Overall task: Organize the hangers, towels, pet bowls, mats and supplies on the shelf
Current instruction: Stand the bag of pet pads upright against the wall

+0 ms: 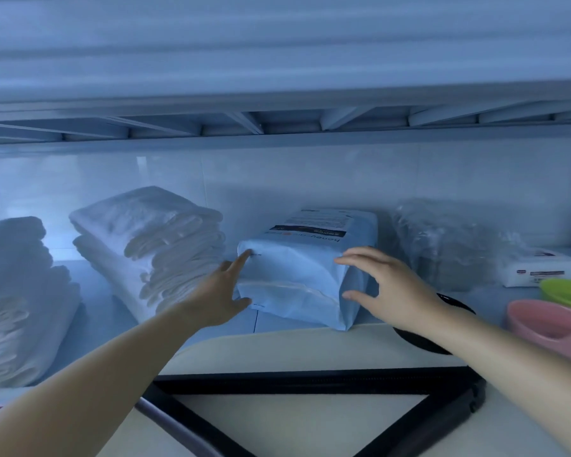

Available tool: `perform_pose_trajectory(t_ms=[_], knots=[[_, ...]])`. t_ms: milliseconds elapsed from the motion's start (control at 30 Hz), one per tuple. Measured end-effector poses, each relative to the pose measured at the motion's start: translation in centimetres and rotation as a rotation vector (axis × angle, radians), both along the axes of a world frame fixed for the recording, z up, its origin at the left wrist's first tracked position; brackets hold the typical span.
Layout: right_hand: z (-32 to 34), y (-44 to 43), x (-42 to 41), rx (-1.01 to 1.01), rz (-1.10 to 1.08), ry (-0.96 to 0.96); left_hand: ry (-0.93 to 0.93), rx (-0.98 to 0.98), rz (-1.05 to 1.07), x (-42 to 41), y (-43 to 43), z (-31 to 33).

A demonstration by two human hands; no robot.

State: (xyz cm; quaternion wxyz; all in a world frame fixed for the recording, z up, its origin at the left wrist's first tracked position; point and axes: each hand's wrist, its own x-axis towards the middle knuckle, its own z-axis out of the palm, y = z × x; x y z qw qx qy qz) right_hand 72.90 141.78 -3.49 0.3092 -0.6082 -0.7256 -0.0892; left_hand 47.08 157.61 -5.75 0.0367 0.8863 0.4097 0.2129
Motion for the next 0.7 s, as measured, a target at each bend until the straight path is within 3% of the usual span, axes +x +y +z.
perform_pose_trajectory(t_ms=[200, 700], knots=[[-0.8, -0.3, -1.3, 0.067, -0.137, 0.015, -0.054, 0.059, 0.039, 0.5, -0.4, -0.1], [-2.3, 1.2, -3.5, -0.005, -0.215, -0.042, -0.12, 0.0, 0.035, 0.8, 0.1, -0.1]])
